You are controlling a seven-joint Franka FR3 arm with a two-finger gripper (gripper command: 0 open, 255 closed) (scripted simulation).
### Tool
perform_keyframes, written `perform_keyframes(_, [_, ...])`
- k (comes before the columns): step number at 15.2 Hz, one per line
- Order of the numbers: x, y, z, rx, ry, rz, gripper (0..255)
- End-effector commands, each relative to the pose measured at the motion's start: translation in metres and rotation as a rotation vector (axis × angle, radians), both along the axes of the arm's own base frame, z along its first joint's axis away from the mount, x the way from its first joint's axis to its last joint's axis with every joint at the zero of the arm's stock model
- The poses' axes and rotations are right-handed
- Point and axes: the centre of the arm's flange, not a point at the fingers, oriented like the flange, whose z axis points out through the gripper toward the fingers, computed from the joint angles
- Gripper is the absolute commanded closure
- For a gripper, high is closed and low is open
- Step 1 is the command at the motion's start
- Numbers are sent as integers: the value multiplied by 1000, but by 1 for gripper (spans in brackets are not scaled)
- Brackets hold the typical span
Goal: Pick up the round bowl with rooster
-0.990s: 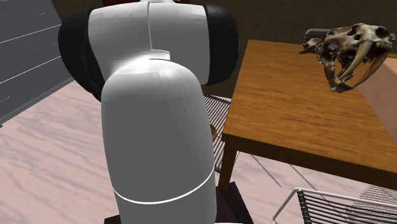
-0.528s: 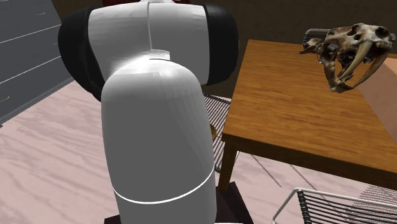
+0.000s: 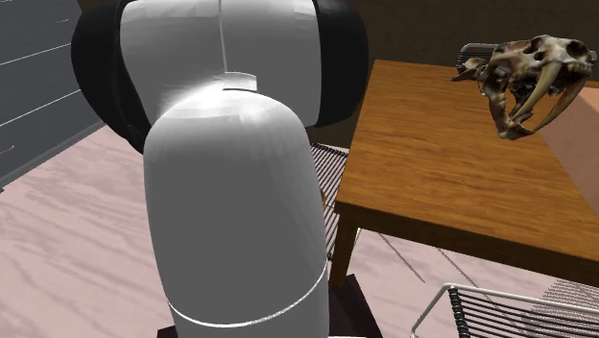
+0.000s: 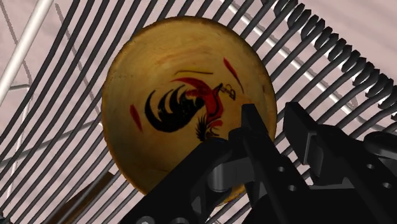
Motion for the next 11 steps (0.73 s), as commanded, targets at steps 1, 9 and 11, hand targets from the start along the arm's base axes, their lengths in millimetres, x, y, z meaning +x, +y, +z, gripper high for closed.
perform_keyframes(1, [0,0,11,0,0,0,255])
perform_keyframes(9, [0,0,53,0,0,0,255])
perform_keyframes(11, [0,0,54,0,0,0,255])
